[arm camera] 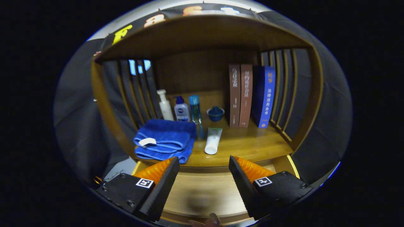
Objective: Pull open the drawer, take out the items inside it, and place them on the countertop above the cabinet.
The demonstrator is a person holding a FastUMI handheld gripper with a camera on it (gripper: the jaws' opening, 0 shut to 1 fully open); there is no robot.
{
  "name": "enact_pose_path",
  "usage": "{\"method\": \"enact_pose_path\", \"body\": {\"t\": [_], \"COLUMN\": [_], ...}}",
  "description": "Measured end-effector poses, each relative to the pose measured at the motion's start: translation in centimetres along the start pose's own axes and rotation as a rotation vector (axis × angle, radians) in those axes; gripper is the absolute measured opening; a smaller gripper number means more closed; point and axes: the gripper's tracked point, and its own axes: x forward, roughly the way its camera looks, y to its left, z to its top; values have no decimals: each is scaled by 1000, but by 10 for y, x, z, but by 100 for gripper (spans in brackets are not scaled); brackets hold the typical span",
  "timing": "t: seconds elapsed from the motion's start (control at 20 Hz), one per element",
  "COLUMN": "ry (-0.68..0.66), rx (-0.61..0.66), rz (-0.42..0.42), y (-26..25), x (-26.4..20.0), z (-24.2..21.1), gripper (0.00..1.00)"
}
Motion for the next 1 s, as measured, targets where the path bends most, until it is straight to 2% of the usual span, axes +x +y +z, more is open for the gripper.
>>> {"method": "enact_pose_path", "body": {"t": [0.3,0.5,0.8,1.0], "ry": [-152,-214,-157,-151], "rx": [-6,4,-24,-9], "rz": [45,23,-28,-56], "y": [12,9,-10,-24], "x": [-97,-133,-123,-101], "z": [-45,-96,-192,-215], "gripper": [100,99,100,100]}}
